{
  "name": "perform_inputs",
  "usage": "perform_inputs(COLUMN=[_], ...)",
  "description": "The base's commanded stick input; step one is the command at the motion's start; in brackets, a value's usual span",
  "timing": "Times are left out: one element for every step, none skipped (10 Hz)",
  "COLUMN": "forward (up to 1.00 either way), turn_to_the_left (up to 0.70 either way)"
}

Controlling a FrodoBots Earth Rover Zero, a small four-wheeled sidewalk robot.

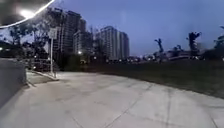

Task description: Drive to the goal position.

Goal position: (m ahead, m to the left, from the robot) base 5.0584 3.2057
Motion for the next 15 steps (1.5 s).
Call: perform_inputs(forward=[0.7,0.7,0.7,0.7,0.7,0.7,0.7,0.7,0.7,0.7,0.7,0.7,0.7,0.7,0.7], turn_to_the_left=[0.04,0.32,0.35,0.35,0.35,0.35,0.35,0.35,0.35,0.35,0.35,0.3,0.16,0.02,0.0])
